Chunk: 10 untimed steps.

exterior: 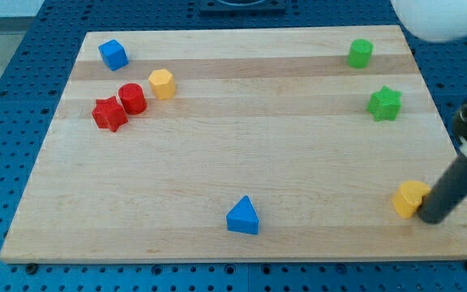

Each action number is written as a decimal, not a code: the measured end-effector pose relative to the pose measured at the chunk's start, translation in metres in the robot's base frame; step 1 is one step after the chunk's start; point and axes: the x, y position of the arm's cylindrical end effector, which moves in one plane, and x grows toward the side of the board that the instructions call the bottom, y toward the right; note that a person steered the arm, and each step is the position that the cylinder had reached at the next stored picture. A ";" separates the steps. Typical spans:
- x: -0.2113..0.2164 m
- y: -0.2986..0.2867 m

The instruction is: Slide the heart to the bottom left side of the green star

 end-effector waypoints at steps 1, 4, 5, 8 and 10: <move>-0.033 -0.004; -0.024 -0.064; -0.037 -0.021; 0.054 -0.030; 0.029 -0.078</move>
